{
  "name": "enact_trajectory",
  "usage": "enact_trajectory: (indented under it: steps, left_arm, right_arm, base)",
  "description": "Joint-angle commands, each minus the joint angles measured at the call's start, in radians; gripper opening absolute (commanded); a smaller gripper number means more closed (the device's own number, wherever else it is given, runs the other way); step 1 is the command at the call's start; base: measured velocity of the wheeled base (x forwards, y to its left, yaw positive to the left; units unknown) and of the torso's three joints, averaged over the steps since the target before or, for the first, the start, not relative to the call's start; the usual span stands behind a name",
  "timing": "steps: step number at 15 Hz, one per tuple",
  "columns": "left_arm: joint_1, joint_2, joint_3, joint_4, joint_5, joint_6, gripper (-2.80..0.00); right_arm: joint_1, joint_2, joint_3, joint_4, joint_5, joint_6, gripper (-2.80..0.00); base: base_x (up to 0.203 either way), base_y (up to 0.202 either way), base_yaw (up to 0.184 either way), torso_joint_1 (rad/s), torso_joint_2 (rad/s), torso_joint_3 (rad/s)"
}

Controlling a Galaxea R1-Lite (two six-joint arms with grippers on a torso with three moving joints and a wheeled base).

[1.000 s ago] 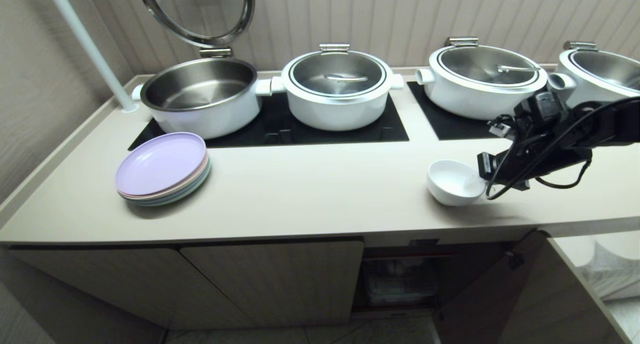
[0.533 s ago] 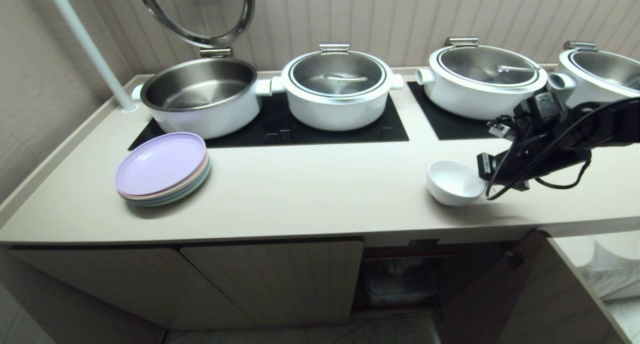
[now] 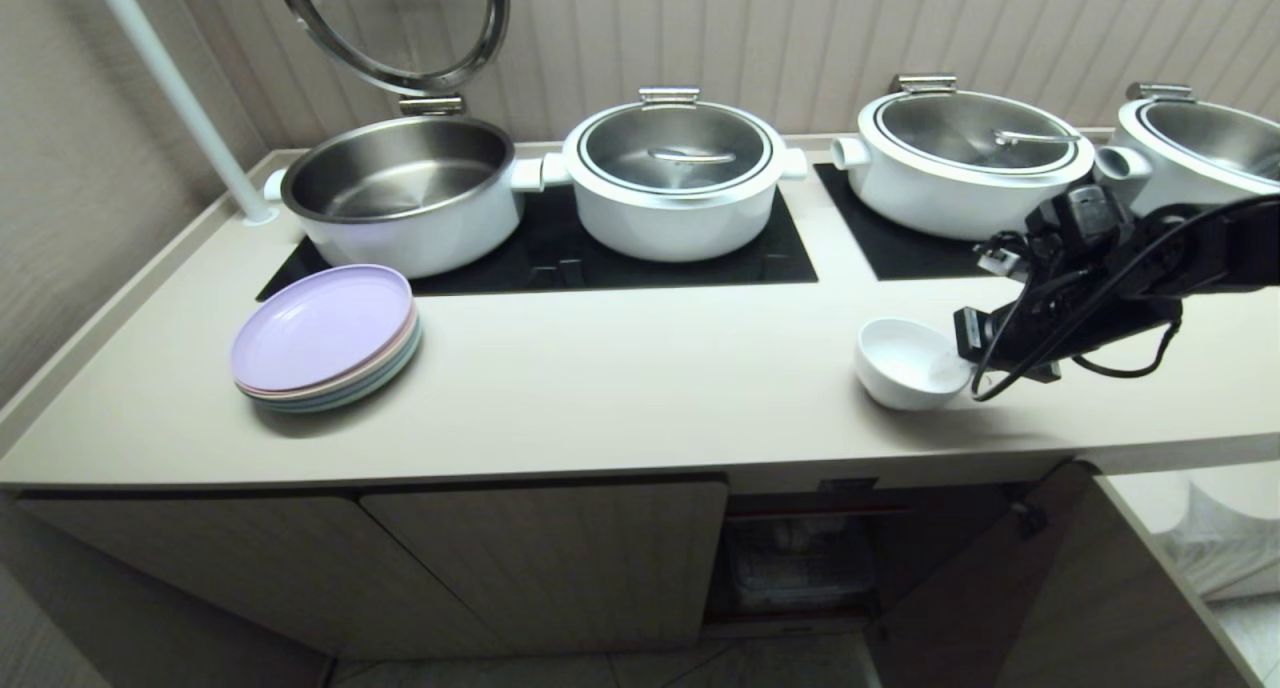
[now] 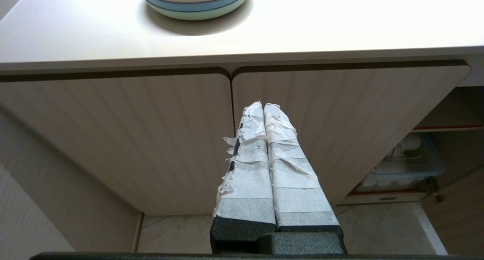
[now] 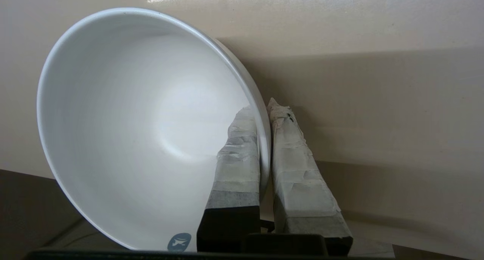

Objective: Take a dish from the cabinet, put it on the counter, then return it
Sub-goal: Place it on the table

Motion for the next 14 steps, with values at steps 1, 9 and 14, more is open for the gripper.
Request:
enact_trajectory:
  steps: [1, 9, 14]
  left_arm:
    - [0.000, 0.000, 0.000, 0.000, 0.000, -0.001, -2.80]
    - [0.000, 0.000, 0.000, 0.000, 0.000, -0.001, -2.80]
    - [0.000, 0.000, 0.000, 0.000, 0.000, -0.001, -2.80]
  right_arm:
    - [0.000, -0.002, -0.001, 0.002, 0.003, 0.001, -2.80]
    - [0.008, -0.005, -0.001, -0.002, 0.001, -0.001, -2.80]
    - [0.011, -0.010, -0.001, 0.001, -0.004, -0.002, -2.80]
  base:
    - [0.000, 0.000, 0.000, 0.000, 0.00, 0.000]
    - [0.000, 0.000, 0.000, 0.000, 0.00, 0.000]
    - [0.000, 0.000, 0.000, 0.000, 0.00, 0.000]
